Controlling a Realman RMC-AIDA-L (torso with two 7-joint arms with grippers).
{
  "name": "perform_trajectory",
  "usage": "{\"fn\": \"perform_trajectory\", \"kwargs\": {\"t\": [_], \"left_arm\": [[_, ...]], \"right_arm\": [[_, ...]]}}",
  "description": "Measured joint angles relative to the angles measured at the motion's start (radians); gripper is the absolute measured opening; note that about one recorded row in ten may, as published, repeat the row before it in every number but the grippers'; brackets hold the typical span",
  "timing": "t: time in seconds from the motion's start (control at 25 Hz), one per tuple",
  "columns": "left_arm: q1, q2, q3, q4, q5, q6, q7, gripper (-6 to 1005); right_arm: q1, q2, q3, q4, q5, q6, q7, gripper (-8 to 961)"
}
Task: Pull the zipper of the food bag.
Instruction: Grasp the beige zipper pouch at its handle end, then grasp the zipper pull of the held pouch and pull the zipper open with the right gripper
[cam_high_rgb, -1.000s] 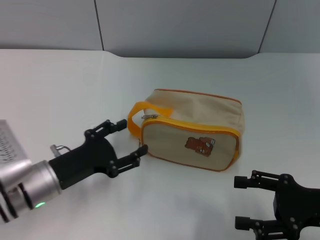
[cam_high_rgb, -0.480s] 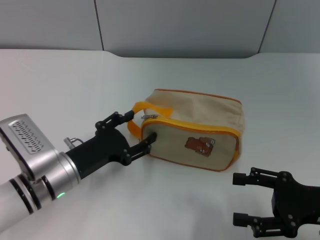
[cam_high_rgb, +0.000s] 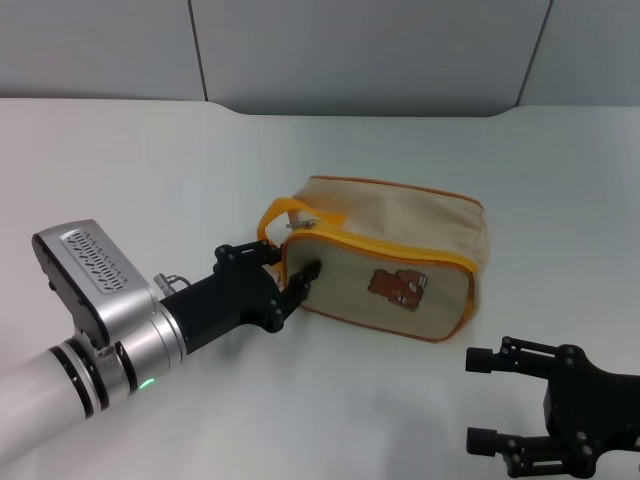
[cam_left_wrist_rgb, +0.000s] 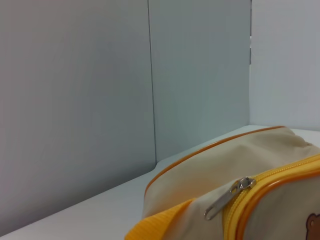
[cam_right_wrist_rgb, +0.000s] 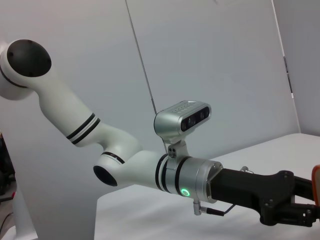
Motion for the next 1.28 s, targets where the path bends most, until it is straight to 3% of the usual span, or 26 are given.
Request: {"fn": "perform_trajectory", "kwargs": {"t": [0.32, 0.84, 1.04, 1.12, 1.16, 1.28], "left_arm": [[0.015, 0.0, 0.005, -0.001, 0.002, 0.046, 0.004, 208], [0.049, 0.0, -0.002, 0.011, -0.006, 0.148, 0.054, 128], [0.059, 0.001, 0.007, 0.077, -0.001, 0.229, 0.08, 84], [0.06, 0.002, 0.031, 0.169, 0.001, 0.287, 0.074, 74], [0.059, 0.002, 0.034, 0.194, 0.001, 0.298, 0.072, 73], [0.053, 0.003, 0.047, 0.252, 0.001, 0.321, 0.072, 71]], "right_arm": [[-0.001, 0.0, 0.0, 0.0, 0.0, 0.008, 0.0, 812], [-0.013, 0.0, 0.003, 0.0, 0.07, 0.009, 0.0, 806], [-0.06, 0.0, 0.004, 0.001, 0.243, -0.003, -0.013, 804], [-0.103, 0.006, 0.029, 0.027, 0.434, 0.011, -0.061, 803], [-0.103, 0.006, 0.029, 0.027, 0.434, 0.011, -0.061, 802], [-0.118, 0.029, 0.06, 0.109, 0.609, 0.084, -0.201, 801]]}}
